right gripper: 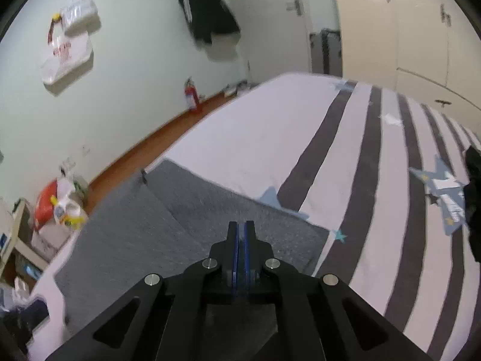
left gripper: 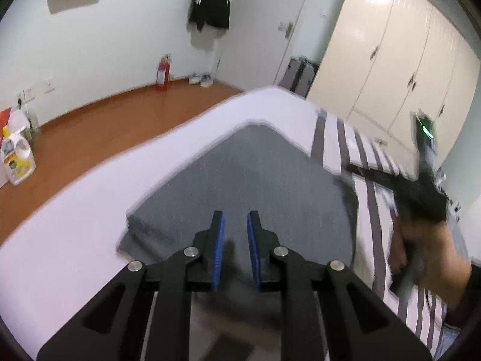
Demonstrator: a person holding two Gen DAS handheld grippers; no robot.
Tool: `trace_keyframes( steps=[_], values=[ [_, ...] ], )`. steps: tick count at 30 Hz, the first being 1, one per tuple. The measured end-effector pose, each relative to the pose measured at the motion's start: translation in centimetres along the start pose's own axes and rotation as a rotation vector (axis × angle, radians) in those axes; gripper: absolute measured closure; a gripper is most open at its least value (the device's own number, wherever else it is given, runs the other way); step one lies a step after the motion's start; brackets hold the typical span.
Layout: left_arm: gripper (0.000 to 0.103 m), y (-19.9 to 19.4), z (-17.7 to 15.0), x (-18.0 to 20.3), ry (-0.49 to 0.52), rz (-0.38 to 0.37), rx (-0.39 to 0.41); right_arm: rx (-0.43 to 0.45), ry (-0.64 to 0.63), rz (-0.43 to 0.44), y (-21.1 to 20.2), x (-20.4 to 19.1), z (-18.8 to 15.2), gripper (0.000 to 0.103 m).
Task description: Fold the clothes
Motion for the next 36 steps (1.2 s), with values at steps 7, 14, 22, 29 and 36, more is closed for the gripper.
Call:
trace_keyframes(
  steps=[7,14,22,29,36],
  values=[
    [0.089,8.1,2.0,-0.9,0.189,0.025,-0.065,-0.003,0.035,0.015,-1.7,-2.9,-3.9,0.098],
    [0.089,9.1,4.7,0.9,0.24,-0.03,-0.046,-0.003,0.074,-0.036,0.1,-2.8,-4.6,0.103],
    [0.088,16.1,5.3,1.7,0.219,-0.049,-0.15,-0.006,0.122,-0.14,3.3,0.2,-2.6,0.103],
    [0.085,13.2,5.7,0.6,0.144,-0.013,-0.138,-0.043,0.081,-0.133,4.2,0.2,-1.4,0.103],
    [0.054,1.3,5.8,1.0,0.106,0.017,-0.028,0.013,0.148,-0.107,-4.4,1.9,-1.7,0.082]
  ],
)
Point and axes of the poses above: each gripper's, at about its wrist camera, not at the fingertips, and y roughly the way its jaws point, x to its right, z to its top, the point moved 7 cm from there along y, roughly the way its jaws point, and after that the axes turned 1 degree about -z, right-handed, at the moved point
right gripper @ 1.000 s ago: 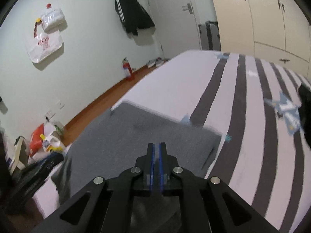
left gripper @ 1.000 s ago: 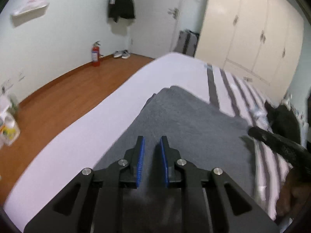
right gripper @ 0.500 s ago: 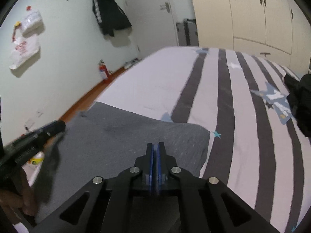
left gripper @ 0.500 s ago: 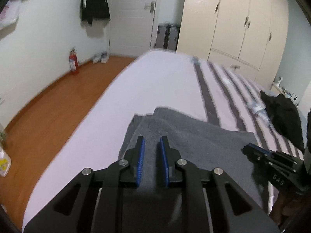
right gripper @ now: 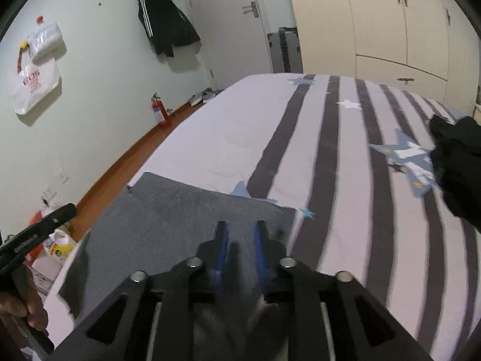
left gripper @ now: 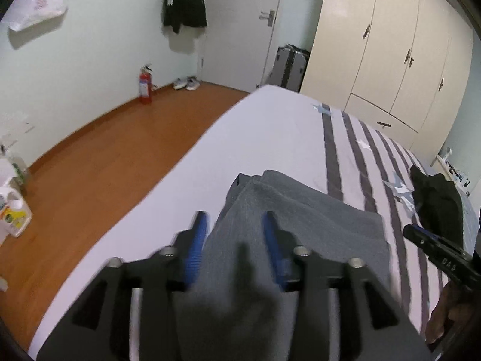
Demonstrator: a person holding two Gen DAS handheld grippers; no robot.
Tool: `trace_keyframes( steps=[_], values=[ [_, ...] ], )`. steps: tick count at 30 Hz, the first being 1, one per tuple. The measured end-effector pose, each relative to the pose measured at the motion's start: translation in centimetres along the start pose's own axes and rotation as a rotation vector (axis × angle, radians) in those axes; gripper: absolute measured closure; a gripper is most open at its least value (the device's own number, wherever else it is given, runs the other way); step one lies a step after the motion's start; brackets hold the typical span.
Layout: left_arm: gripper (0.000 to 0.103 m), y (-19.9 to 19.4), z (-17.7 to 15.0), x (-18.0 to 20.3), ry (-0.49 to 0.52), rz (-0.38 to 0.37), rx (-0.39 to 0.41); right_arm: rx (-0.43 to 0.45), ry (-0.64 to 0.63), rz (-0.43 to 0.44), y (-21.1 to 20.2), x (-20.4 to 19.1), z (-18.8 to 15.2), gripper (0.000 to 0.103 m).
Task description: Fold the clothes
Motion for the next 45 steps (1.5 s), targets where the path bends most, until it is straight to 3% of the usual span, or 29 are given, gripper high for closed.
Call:
trace_keyframes(
  steps=[2,4,6,8,11,15,22,29,36,40,45],
  values=[
    [0.047,-3.5,-0.9,1.0,-0.01,0.003,0.009,0.006,-0.013,0.018,-2.8,0.6,-0.6,0.067],
    [0.028,-6.9,-2.2,2.6,0.002,0.032,0.013,0.012,-0.048,0.024,-6.2,0.9,-1.6,0.055],
    [0.016,-10.3,-3.6,4.3,0.017,0.063,0.017,0.033,-0.073,0.029,-9.8,1.5,-2.7,0.046],
    [0.01,-13.6,-4.8,6.0,0.01,0.09,0.026,0.046,-0.099,0.036,-13.2,2.1,-3.8,0.022],
    [0.001,-18.6,-7.2,8.4,0.001,0.117,0.041,0.063,-0.113,0.019,-18.3,3.2,-5.3,0.009],
    [0.001,-24.4,-10.5,11.5,0.04,0.187,0.05,0.092,-0.15,0.065,-25.0,4.2,-7.9,0.005],
    [0.001,-30.3,-17.6,14.3,-0.028,0.196,0.018,0.093,-0.221,0.099,-33.1,6.0,-13.4,0.001],
    [0.001,-32.5,-23.6,15.8,0.014,0.19,0.06,0.07,-0.204,0.121,-35.2,6.9,-19.4,0.001],
    [0.001,-33.4,-28.2,15.2,0.009,0.185,0.115,0.167,-0.21,0.15,-36.3,7.4,-24.1,0.001],
    [0.001,-37.2,-29.7,16.4,0.027,0.173,0.16,0.202,-0.206,0.171,-38.4,7.4,-26.0,0.001],
    [0.001,-45.0,-30.1,17.7,0.005,0.192,0.191,0.254,-0.253,0.126,-45.5,6.4,-26.9,0.001]
  ],
)
Point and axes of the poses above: each gripper's, at about its wrist camera, not at the fingertips, and y roughly the way its jaws point, x to its right, z to its top, the point moved 7 cm from there along y, roughly the way its jaws point, and after that the axes turned 1 degree about -z, right-handed, at the moved point
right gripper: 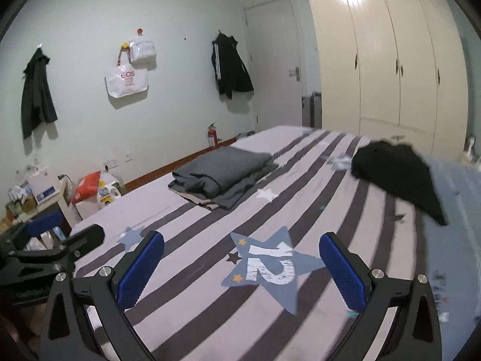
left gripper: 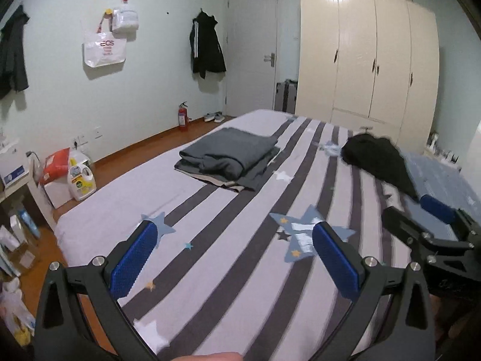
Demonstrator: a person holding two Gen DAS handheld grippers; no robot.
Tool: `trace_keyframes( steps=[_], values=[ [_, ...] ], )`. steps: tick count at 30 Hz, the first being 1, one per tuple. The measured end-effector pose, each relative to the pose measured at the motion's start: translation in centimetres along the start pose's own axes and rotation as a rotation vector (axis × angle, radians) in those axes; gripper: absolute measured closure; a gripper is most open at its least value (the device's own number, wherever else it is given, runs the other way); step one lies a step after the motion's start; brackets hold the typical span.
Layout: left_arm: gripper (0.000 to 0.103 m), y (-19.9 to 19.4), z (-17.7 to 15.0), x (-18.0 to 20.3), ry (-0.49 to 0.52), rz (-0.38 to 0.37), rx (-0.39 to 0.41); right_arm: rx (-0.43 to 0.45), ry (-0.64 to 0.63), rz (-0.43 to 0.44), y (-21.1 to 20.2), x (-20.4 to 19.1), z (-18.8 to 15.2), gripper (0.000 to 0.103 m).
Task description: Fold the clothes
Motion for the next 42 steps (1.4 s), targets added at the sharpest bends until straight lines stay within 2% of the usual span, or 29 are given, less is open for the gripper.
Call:
trace_keyframes(
  steps=[8,16,26,42],
  values=[
    [0.001,-11.0,2.3,0.2,-0.035,0.003,0.018,0.02,-0.029,-0.001,-11.1,-2.2,3.9,0.001],
    [0.001,-17.3,2.6,1.3,-0.039,0.003,0.06,0.065,-0.014,0.004,-19.1,-3.0,4.9,0.001],
    [0.001,-18.5,2.9,1.6,-0.033,0.02,0.071,0.066,-0.044,0.01,-21.2,-3.7,5.3,0.001],
    [0.001,-18.4,2.6,2.2,-0.027,0.026,0.077,0.054,-0.03,0.021,-20.8,-3.2,5.0,0.001]
  ],
)
Point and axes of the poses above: each gripper's, at about its wrist camera, not at the fingertips, and y roughly the way its jaws point, x to its right, z to its top, the point moved 7 cm from there along y, roughly the way its jaws point, and after that the axes turned 1 degree about -z, right-handed, at the moved point
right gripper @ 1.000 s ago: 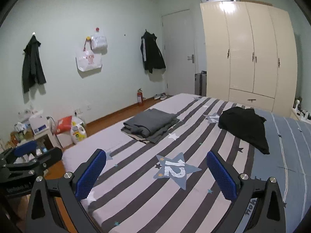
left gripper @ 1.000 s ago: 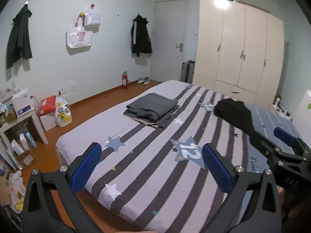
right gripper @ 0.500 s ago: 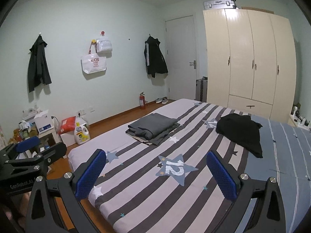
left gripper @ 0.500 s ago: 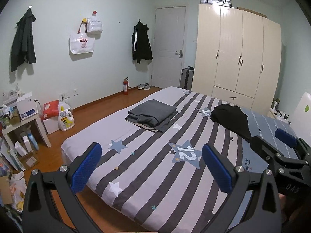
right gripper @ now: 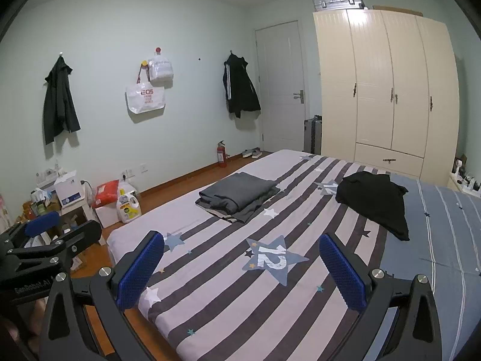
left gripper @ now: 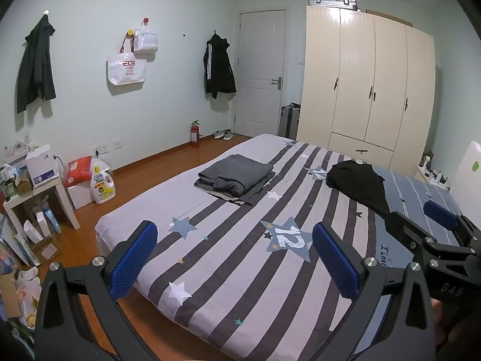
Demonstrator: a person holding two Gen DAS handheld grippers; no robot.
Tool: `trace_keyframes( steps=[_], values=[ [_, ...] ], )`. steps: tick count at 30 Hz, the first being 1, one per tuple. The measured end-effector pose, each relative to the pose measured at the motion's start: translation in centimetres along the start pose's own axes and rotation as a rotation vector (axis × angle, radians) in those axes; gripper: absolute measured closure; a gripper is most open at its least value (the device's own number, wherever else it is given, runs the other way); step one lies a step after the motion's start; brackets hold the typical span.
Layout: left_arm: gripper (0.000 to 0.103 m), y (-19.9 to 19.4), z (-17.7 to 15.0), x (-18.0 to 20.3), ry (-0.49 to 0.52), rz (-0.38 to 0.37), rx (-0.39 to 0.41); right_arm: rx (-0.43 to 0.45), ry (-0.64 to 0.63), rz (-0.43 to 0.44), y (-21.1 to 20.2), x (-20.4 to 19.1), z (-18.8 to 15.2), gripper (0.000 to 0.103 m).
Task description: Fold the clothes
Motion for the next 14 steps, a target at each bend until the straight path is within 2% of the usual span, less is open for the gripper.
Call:
trace_keyframes(
  steps=[14],
  values=[
    [0.001,-0.54,0.05,0.49,0.019,-0.004,0.022,0.008,-0.002,-0.003,-0.14,-0.13,0.13,0.001]
  ],
)
Point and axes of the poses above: each gripper's, at about its wrist camera, not at the fingertips, and y roughly the way its jaws point, x to its right, z to its top, the point moved 7 cm from there along y, roughly the way its jaws point, and after that the axes turned 1 degree about -z, right-handed, at the moved point
